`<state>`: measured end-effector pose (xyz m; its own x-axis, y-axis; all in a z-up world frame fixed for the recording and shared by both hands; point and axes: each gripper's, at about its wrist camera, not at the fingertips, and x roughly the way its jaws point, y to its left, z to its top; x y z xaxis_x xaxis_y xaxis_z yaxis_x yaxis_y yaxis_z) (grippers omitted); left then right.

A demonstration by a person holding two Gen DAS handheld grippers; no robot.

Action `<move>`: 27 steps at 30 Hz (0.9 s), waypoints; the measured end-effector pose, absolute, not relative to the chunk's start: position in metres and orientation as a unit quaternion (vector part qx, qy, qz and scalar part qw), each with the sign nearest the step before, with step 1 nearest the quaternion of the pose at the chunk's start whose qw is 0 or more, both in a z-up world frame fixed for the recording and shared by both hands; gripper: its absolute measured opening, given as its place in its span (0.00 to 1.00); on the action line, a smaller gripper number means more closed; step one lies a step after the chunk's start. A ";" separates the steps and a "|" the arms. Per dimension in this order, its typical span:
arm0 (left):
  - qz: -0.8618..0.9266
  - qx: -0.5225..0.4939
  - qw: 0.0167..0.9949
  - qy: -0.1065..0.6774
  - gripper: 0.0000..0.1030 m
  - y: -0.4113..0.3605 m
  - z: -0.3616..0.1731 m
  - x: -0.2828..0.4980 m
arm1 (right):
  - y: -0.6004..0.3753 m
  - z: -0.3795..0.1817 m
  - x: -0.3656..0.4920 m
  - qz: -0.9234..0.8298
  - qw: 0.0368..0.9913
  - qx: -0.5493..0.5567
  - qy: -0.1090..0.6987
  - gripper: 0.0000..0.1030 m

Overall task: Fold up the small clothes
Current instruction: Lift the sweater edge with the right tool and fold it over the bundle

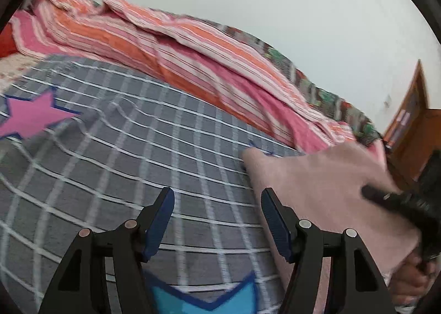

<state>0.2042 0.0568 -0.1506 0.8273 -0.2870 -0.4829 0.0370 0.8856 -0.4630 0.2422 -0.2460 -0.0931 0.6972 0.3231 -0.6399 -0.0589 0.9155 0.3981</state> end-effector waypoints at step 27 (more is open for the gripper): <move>-0.086 -0.200 0.927 0.304 0.61 0.066 -0.158 0.203 | -0.262 -0.173 0.267 0.121 0.890 0.263 0.351 0.39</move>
